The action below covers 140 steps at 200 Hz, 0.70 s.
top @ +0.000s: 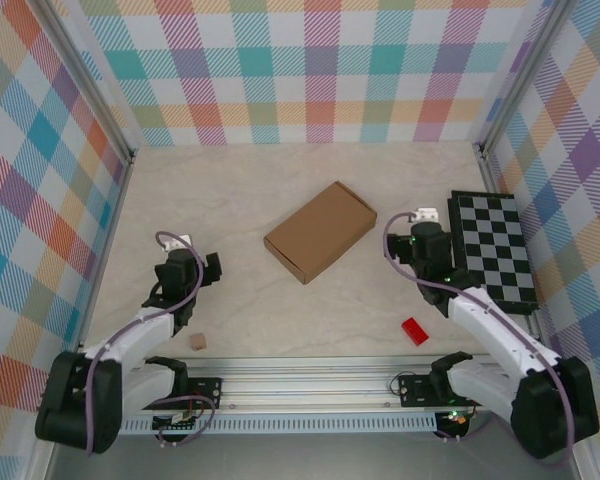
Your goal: Fold the paper box
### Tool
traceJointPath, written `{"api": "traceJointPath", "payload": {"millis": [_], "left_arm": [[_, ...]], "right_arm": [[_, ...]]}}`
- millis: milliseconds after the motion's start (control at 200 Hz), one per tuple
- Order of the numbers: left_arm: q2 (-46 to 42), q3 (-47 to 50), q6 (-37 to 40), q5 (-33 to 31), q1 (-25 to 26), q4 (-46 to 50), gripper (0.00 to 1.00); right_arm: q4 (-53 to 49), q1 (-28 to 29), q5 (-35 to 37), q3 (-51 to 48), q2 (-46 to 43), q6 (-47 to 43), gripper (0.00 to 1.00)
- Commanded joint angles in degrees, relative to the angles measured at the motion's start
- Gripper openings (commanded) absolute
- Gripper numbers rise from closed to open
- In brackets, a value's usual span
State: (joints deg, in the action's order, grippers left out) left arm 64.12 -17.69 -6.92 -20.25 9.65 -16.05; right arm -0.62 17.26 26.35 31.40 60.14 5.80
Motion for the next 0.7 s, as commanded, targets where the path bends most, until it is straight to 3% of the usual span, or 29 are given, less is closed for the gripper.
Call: {"api": "traceJointPath", "payload": {"millis": [0,80,110,215,300,370,490,540,590,695], "left_arm": [[6.01,-0.10,4.59,0.30,-3.12,-19.09,1.00],[11.21,-2.53,7.33,4.71,-4.77,-21.99,1.00],[12.82,-3.58,8.25,5.91,-5.09,-22.49,1.00],[17.33,-9.75,8.81,12.32,-6.65,-15.34,1.00],[18.94,-11.93,10.01,15.71,-6.65,-12.95,1.00],[18.15,-10.68,10.11,16.23,-6.65,-14.52,1.00],[16.89,-8.94,9.80,15.46,-6.62,-16.66,1.00],[16.68,-8.59,9.92,16.20,-6.54,-17.28,1.00],[17.02,-7.30,8.55,16.44,-6.48,-20.72,1.00],[25.26,-3.32,8.82,15.38,-5.55,-35.47,1.00]], "right_arm": [[16.90,-7.36,-4.57,-5.42,6.17,-3.26,1.00],[24.04,-11.36,-10.42,-7.20,12.50,-3.81,1.00],[21.62,-12.15,-10.99,-5.20,13.54,-3.43,1.00],[31.27,-13.64,-14.59,-6.42,16.54,-4.43,1.00],[32.74,-14.27,-17.24,-4.70,19.46,-5.74,1.00],[34.08,-14.33,-20.11,-4.30,20.78,-6.02,1.00],[52.17,-14.09,-22.42,-10.03,27.45,-7.05,1.00],[50.59,-13.87,-22.80,-10.33,26.39,-7.05,1.00],[53.33,-13.96,-23.16,-11.29,26.84,-7.36,1.00],[48.12,-14.84,-23.79,-8.61,27.20,-6.17,1.00]]}}
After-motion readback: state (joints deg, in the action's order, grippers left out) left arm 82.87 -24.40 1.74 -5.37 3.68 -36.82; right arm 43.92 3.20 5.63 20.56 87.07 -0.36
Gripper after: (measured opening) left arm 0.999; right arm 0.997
